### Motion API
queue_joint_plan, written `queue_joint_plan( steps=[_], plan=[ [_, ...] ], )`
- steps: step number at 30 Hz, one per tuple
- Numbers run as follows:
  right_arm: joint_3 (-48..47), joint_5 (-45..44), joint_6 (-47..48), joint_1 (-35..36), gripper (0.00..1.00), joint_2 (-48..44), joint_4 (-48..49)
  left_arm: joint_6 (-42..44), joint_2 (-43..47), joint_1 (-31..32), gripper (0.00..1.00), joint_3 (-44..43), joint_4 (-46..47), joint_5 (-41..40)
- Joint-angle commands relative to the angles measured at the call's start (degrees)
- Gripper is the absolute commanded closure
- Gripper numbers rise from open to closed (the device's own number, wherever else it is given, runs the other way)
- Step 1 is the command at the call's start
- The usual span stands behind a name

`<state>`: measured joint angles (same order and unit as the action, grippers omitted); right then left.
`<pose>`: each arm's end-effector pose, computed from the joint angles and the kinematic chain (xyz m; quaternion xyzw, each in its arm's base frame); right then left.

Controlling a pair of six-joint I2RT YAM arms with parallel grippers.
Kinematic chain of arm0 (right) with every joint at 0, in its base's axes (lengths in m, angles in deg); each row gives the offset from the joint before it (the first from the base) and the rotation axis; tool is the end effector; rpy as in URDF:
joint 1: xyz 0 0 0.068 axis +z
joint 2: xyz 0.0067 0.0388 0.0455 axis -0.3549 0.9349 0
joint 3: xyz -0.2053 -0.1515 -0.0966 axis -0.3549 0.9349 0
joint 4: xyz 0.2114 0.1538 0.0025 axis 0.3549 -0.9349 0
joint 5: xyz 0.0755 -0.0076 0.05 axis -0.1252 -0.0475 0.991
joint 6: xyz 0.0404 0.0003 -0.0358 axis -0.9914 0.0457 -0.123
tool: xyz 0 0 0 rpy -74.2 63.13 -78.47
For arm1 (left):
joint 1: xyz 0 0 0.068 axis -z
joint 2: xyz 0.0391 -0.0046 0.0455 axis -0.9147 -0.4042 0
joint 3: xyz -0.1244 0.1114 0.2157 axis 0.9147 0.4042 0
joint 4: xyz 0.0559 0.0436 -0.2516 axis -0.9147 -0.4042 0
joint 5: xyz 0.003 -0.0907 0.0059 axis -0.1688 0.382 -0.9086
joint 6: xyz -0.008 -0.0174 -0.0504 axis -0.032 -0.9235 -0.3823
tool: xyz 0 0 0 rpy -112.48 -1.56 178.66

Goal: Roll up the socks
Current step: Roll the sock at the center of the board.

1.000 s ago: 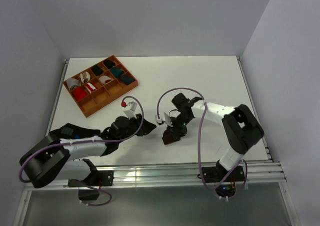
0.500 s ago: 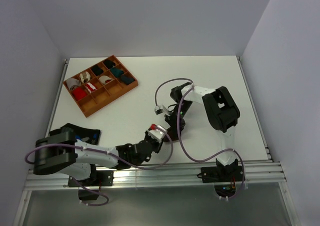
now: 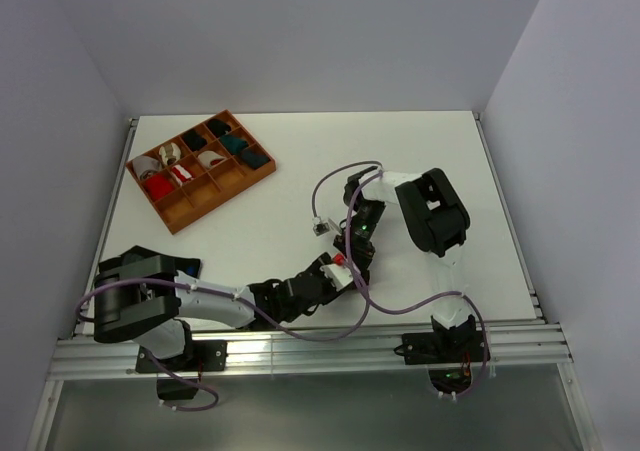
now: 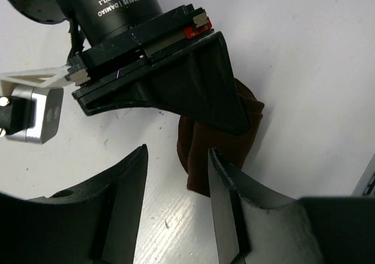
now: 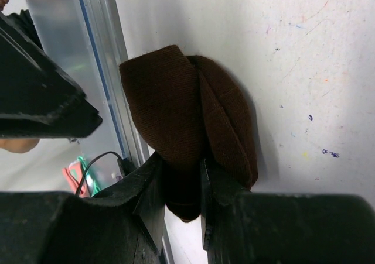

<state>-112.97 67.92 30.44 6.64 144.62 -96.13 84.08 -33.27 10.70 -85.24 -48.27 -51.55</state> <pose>0.2819 0.1745 0.1184 0.5427 -0.7163 -0.4191 0.1294 0.0837 -0.2856 0.1709 0.4083 0.7012 -0.1727 0.5584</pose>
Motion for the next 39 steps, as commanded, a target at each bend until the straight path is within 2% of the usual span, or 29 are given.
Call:
queue_joint_plan(
  steps=[1,9,12,17,23,26,29,32,35,39],
  plan=[
    [-0.4,-6.4,1.6,-0.4,0.84,2.4,3.6,-1.6,0.1,-2.1,0.5,-3.5,-2.7,9.8],
    [-0.7,-5.9,-1.7,-0.6,0.83,2.6,5.5,-11.3,-3.2,-7.3,0.48,-4.4,-3.5,21.5],
    [-0.4,-6.0,-2.5,-0.6,0.83,2.4,5.8,-13.2,-4.1,-8.9,0.44,-3.5,-1.9,22.7],
    [0.0,-6.1,-3.4,-0.6,0.83,2.4,6.4,-16.8,-5.3,-10.8,0.43,-2.4,-0.1,24.6],
    [1.8,-6.5,-7.3,-0.6,0.77,0.3,9.9,-21.5,-8.8,-12.9,0.49,-3.4,-2.0,26.8],
    [3.8,-7.5,-10.5,-0.7,0.73,-1.2,13.3,-23.9,-10.1,-13.4,0.56,-2.9,-1.8,27.3],
    [5.4,-8.4,-13.4,-0.6,0.65,-3.0,16.0,-25.2,-11.9,-13.7,0.74,-3.5,-3.3,27.3],
    [6.3,-8.8,-16.0,-0.7,0.6,-4.8,17.6,-25.5,-14.2,-13.8,0.88,-5.5,-6.8,28.1],
    [8.0,-10.1,-18.3,-0.7,0.57,-7.9,20.4,-25.4,-15.9,-14.2,0.96,-7.1,-9.3,28.7],
    [8.8,-11.5,-21.1,-1.0,0.51,-12.0,22.9,-25.0,-17.3,-14.8,1.0,-8.5,-11.3,29.7]
  ],
)
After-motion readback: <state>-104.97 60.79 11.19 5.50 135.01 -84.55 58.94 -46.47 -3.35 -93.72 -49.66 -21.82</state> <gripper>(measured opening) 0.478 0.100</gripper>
